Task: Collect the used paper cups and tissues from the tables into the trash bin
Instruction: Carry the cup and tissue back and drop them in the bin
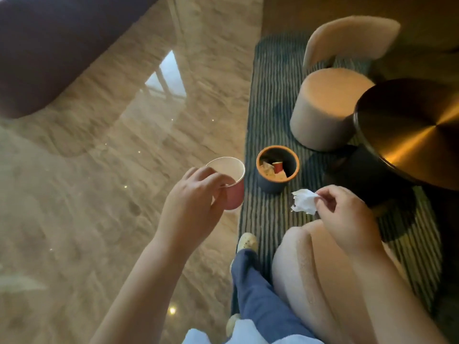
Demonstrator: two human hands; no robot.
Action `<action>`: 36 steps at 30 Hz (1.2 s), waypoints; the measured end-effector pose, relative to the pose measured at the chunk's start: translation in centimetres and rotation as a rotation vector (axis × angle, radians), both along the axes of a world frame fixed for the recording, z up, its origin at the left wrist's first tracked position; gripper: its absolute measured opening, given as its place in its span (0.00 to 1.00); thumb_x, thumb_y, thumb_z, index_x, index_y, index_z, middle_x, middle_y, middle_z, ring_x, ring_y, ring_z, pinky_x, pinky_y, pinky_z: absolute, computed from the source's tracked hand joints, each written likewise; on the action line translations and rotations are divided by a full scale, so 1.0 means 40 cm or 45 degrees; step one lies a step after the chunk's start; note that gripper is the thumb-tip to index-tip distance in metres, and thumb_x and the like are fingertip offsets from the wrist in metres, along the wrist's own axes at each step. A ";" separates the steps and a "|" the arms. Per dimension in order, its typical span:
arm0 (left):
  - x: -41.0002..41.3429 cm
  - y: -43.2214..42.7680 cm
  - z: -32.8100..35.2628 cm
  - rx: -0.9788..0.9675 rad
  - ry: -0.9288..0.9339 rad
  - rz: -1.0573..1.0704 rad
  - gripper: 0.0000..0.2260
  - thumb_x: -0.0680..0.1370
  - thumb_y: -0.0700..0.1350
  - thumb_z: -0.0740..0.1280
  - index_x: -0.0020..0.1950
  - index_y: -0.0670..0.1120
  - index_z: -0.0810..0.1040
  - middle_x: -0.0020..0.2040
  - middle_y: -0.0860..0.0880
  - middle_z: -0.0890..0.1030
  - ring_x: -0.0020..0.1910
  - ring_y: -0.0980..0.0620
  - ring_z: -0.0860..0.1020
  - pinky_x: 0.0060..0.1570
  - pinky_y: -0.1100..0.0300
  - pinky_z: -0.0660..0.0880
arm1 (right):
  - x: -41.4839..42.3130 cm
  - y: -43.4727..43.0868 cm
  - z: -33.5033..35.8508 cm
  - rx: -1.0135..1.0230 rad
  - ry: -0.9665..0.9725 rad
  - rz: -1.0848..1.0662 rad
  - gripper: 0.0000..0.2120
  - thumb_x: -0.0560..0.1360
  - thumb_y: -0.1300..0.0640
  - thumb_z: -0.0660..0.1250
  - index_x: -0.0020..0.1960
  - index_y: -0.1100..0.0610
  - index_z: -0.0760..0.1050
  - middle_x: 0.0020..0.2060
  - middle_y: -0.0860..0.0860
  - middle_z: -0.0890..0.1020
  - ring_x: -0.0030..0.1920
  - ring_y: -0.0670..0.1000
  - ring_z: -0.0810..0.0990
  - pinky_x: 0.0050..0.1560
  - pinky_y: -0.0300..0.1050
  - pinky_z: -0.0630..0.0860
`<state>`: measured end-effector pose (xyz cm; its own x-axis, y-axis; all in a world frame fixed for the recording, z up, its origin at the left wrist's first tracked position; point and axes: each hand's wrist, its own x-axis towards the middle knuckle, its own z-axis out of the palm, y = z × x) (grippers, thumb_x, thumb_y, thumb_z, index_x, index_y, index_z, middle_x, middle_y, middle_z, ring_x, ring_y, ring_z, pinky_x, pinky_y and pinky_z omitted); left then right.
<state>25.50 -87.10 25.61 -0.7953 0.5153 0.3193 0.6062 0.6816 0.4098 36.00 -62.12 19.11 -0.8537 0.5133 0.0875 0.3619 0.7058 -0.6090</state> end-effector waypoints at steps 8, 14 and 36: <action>-0.385 0.201 -0.053 -0.162 -0.073 -0.194 0.07 0.72 0.42 0.64 0.47 0.49 0.81 0.46 0.55 0.80 0.46 0.51 0.76 0.41 0.59 0.74 | -0.374 0.174 -0.088 -0.061 -0.018 -0.167 0.03 0.76 0.59 0.65 0.48 0.55 0.77 0.43 0.49 0.79 0.41 0.48 0.77 0.41 0.46 0.76; -0.619 0.352 -0.070 -0.176 -0.156 -0.279 0.06 0.72 0.38 0.68 0.45 0.48 0.80 0.46 0.55 0.79 0.48 0.52 0.75 0.41 0.60 0.73 | -0.591 0.283 -0.079 -0.043 0.025 -0.228 0.04 0.76 0.58 0.65 0.49 0.56 0.77 0.45 0.49 0.79 0.43 0.47 0.77 0.43 0.38 0.74; -1.204 0.851 -0.575 -0.416 -0.698 -0.913 0.06 0.72 0.39 0.70 0.49 0.45 0.81 0.50 0.48 0.81 0.49 0.48 0.78 0.47 0.55 0.76 | -0.903 0.457 -0.453 -0.366 -0.359 -0.721 0.06 0.73 0.60 0.68 0.50 0.53 0.77 0.44 0.45 0.78 0.44 0.45 0.77 0.43 0.36 0.72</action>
<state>-22.66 -53.07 2.61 -0.2522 0.9350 -0.2495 0.7039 0.3542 0.6157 -0.13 -43.85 0.98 -0.4175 0.8563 -0.3040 0.7987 0.1863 -0.5722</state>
